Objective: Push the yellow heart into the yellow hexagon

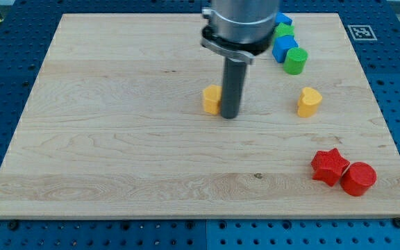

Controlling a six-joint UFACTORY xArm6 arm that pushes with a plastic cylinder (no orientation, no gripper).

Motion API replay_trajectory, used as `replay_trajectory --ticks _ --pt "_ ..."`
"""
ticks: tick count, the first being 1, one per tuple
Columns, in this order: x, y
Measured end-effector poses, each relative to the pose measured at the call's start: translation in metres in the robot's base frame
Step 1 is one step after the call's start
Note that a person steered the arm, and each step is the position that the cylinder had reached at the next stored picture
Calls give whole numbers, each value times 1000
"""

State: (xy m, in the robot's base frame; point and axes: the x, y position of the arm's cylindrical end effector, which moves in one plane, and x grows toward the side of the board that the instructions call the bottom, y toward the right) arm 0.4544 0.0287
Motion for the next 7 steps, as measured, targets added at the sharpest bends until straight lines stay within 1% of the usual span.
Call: replay_trajectory --ticks 1,2,4,5,7 --pt "-1 -7" --pt "18 36" --pt "30 147" --pt "37 187" --pt "29 195"
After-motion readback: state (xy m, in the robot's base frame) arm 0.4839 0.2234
